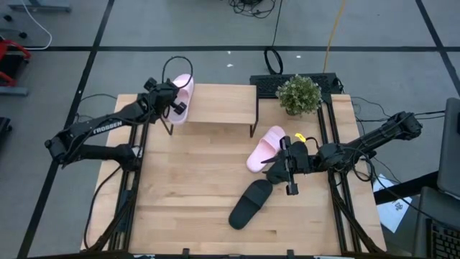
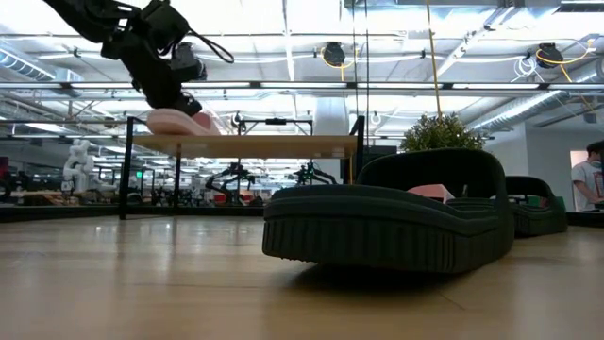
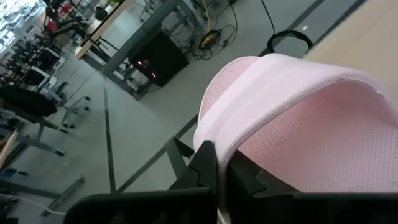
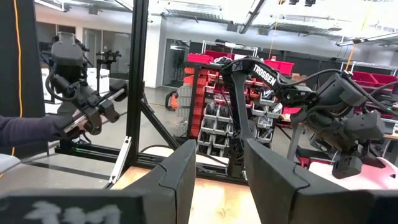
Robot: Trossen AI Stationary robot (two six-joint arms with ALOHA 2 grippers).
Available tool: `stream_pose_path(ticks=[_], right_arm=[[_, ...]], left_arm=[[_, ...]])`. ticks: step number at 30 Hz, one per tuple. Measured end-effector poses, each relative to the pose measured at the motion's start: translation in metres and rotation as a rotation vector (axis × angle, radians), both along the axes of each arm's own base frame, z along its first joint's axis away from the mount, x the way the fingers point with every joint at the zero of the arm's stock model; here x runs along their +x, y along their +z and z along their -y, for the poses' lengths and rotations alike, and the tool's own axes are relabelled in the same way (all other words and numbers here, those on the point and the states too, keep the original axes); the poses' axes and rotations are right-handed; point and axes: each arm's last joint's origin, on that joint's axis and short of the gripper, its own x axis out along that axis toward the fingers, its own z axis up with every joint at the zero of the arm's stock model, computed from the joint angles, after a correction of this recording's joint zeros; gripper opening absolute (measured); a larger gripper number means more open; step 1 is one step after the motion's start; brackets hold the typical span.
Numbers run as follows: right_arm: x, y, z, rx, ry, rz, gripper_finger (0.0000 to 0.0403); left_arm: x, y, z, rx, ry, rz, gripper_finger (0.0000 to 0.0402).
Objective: Pick and place slides into the shelf
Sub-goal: Put the bottom pink slipper on the shelf
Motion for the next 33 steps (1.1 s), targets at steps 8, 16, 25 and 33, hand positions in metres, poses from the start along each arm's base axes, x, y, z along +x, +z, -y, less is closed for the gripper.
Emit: stream_pose_path(ticks=[8, 16, 25, 33], right_arm=[[0.0000, -0.0001, 0.0000, 0.000, 0.000, 0.000, 0.0128], [0.0000, -0.0001, -0.0001, 0.000, 0.000, 0.000, 0.0128], [0.0001, -0.0003, 0.0000, -0.001, 0.000, -0.003, 0.0128], [0.0001, -0.0003, 0.0000, -0.009, -0.001, -0.002, 0.0128]], left_arm=[[-0.0020, -0.0039, -0.0006, 0.006, 0.015, -0.006, 0.0000], [-0.0021, -0.0039, -0.0007, 0.011, 0.012, -0.024, 0.0001], [-0.0008, -0.0019, -0.0015, 0.044, 0.007, -0.037, 0.0000], [-0.0016, -0.0017, -0.0018, 0.059, 0.023, -0.071, 0.0000]])
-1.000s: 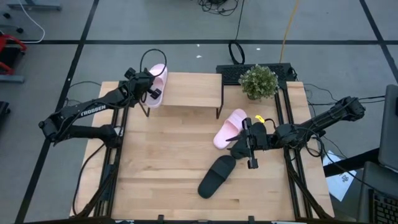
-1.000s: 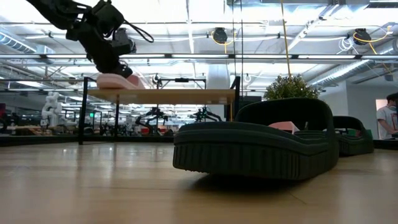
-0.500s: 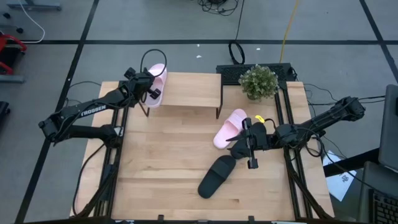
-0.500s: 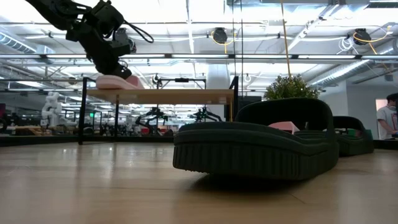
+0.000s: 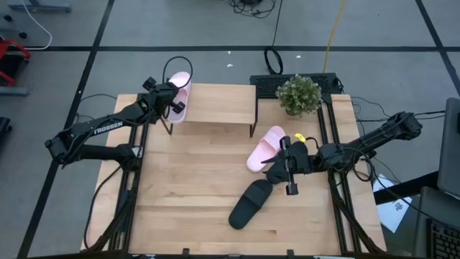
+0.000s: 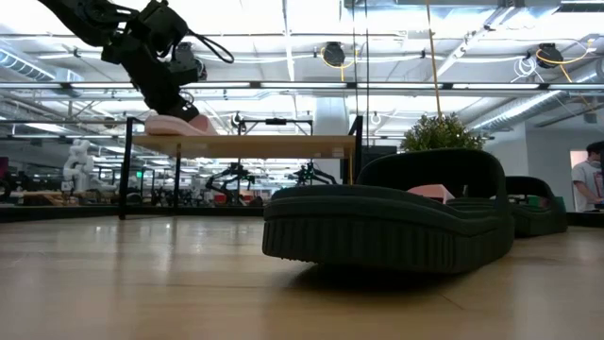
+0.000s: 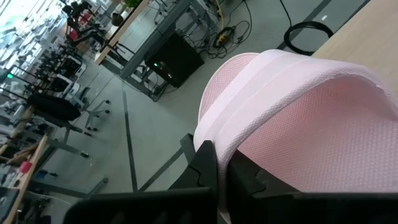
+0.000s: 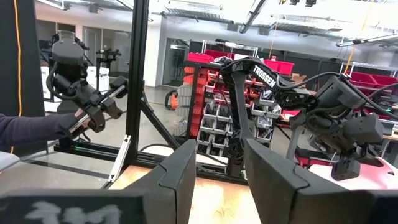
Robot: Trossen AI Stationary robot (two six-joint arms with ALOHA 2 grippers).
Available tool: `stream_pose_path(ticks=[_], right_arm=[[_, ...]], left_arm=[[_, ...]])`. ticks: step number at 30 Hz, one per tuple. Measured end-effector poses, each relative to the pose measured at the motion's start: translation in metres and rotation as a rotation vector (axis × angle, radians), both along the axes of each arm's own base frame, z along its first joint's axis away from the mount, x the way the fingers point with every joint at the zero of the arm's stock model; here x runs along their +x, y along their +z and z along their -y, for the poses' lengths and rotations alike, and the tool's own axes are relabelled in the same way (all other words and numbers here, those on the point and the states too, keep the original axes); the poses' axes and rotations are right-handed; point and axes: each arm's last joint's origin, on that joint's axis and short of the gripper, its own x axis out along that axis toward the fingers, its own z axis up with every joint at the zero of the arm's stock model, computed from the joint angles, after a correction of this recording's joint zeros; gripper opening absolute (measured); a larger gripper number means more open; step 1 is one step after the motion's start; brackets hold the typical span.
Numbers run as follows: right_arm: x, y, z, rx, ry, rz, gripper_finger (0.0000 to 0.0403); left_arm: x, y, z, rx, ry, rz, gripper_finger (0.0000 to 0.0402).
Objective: Pick and place slides into the shelf
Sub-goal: Put the bottom pink slipper on the shelf
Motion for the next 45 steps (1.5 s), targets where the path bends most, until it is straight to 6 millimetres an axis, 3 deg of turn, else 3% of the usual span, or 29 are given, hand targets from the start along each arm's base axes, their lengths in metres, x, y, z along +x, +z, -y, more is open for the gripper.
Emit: stream_pose_path(ticks=[18, 33, 45], right_arm=[[0.0000, 0.0000, 0.0000, 0.003, 0.001, 0.000, 0.0128], [0.0000, -0.0001, -0.0001, 0.004, 0.001, -0.001, 0.0128], [0.0000, -0.0001, -0.0001, 0.004, 0.001, -0.001, 0.0128]], left_arm=[[0.0010, -0.0005, 0.0005, -0.019, -0.038, 0.010, 0.0031], [0.0008, -0.0008, 0.0009, -0.029, -0.027, 0.034, 0.0118], [0.0009, -0.0008, 0.0009, -0.031, -0.022, 0.048, 0.0159]])
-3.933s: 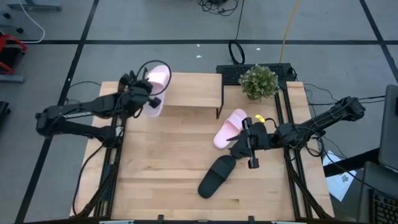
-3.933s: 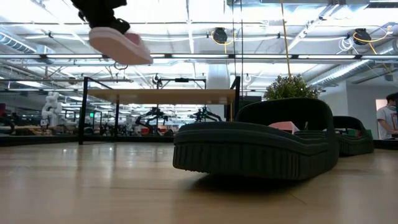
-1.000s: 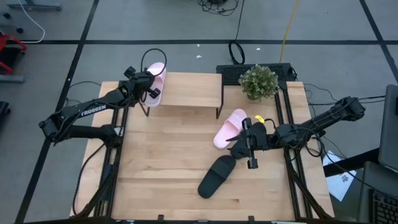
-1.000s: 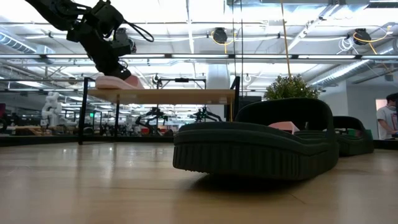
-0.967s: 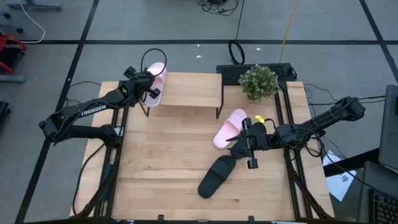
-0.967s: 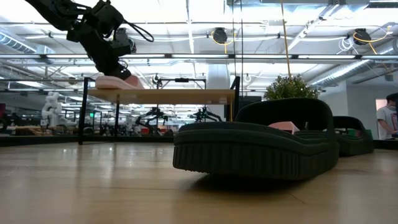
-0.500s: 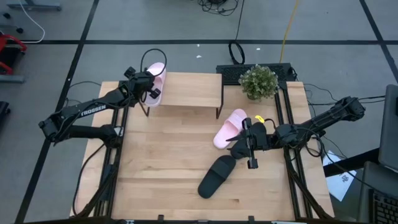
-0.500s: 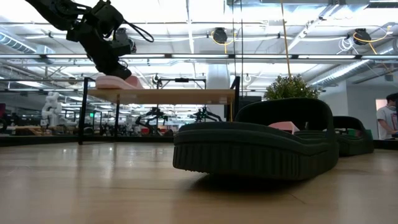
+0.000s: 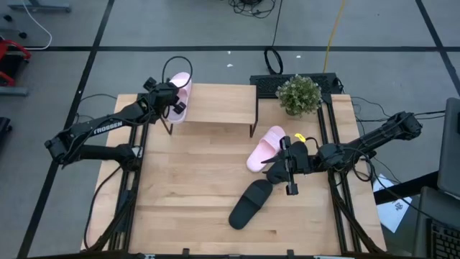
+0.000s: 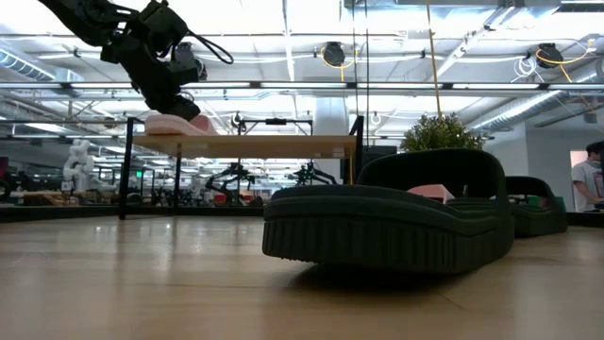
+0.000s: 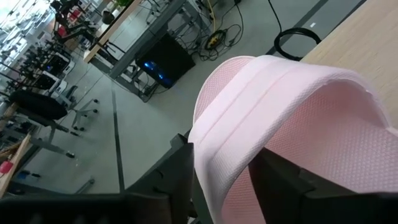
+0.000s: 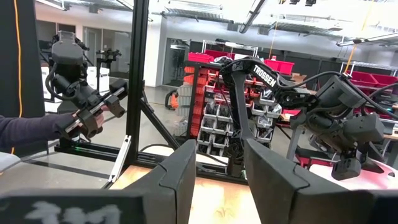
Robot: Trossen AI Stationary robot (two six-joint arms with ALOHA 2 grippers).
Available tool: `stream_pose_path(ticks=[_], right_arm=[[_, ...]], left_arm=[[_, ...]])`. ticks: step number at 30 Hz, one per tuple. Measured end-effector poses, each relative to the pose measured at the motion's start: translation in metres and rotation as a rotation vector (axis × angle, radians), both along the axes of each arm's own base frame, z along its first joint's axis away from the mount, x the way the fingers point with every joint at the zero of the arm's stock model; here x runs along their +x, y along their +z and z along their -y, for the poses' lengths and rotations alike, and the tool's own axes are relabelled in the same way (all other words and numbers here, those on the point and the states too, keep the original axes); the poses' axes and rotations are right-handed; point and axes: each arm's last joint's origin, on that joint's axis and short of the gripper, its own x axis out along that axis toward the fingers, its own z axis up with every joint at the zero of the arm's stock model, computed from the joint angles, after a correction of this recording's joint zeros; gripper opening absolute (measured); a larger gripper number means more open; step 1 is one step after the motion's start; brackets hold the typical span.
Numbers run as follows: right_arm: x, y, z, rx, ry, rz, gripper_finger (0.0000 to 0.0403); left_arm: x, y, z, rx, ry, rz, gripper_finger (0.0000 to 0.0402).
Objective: Pick and place slides into the shelf
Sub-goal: Put the bottom pink slipper on the shelf
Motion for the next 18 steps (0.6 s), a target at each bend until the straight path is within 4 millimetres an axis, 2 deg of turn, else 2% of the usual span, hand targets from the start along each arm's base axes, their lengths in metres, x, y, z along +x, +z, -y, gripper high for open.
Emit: stream_pose_path(ticks=[6, 18], right_arm=[[0.000, 0.000, 0.000, 0.000, 0.000, 0.000, 0.0128], [0.000, 0.000, 0.000, 0.001, 0.000, 0.003, 0.0128]], left_arm=[[-0.003, 0.008, 0.006, 0.024, -0.013, 0.031, 0.0174], [-0.021, 0.034, 0.037, 0.067, -0.079, 0.121, 0.0203]])
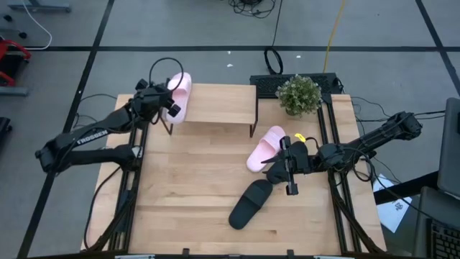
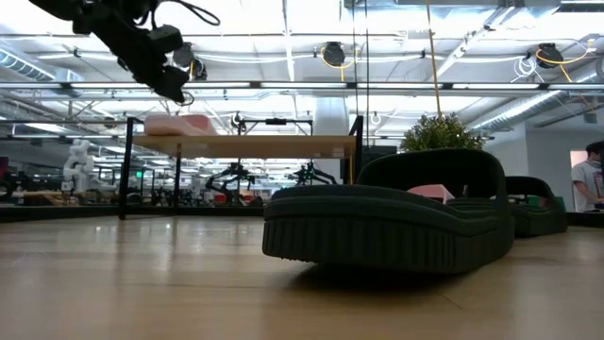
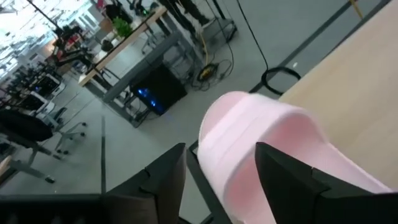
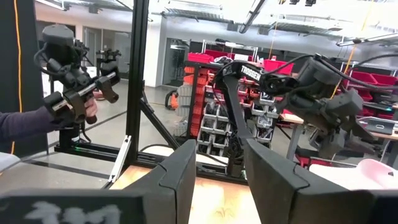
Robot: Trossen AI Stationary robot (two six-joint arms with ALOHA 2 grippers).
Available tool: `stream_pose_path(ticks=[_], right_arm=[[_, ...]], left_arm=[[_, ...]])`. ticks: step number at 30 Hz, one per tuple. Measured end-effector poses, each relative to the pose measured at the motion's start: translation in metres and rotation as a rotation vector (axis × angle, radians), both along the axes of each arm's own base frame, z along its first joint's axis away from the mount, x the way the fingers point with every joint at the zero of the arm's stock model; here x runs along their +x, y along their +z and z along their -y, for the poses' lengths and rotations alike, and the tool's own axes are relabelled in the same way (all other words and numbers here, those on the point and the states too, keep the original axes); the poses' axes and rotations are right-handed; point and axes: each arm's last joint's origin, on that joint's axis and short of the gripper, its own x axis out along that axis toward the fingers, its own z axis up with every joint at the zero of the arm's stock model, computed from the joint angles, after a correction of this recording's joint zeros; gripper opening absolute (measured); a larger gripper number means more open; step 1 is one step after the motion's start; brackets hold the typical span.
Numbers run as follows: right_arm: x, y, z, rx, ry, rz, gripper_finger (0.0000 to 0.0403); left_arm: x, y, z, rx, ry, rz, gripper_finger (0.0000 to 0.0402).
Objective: Pick and place slides into the shelf
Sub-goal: Put the bottom pink slipper on the shelf, then put the pink slipper on the shelf
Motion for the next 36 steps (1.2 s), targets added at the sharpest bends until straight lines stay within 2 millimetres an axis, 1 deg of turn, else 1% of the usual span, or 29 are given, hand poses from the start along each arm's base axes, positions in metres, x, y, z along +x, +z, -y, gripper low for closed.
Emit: stream_pose_path(ticks=[8, 10, 13, 19, 24, 28, 33, 36], right_arm=[[0.000, 0.000, 0.000, 0.009, 0.001, 0.003, 0.0128], [0.000, 0.000, 0.000, 0.001, 0.000, 0.004, 0.0128], [0.001, -0.001, 0.000, -0.032, -0.004, -0.006, 0.0128], [0.012, -0.017, -0.006, -0.179, -0.022, -0.061, 0.0128], [0.024, -0.034, -0.010, -0.230, -0.100, -0.135, 0.0128], [0.037, -0.039, -0.021, -0.282, -0.179, -0.227, 0.0128], [0.053, -0.030, -0.042, -0.373, -0.329, -0.382, 0.0128], [0.059, -0.025, -0.055, -0.421, -0.448, -0.501, 0.0128]], left_arm=[[-0.004, 0.006, 0.007, 0.014, -0.021, 0.043, 0.0209], [-0.006, 0.012, 0.012, 0.030, -0.034, 0.066, 0.0209], [-0.011, 0.027, 0.022, 0.066, -0.068, 0.126, 0.0210], [-0.029, 0.056, 0.047, 0.113, -0.152, 0.224, 0.0210], [-0.043, 0.068, 0.063, 0.108, -0.226, 0.281, 0.0209], [-0.049, 0.071, 0.071, 0.101, -0.273, 0.285, 0.0209], [-0.050, 0.070, 0.075, 0.084, -0.300, 0.289, 0.0209], [-0.050, 0.067, 0.076, 0.076, -0.284, 0.264, 0.0209]])
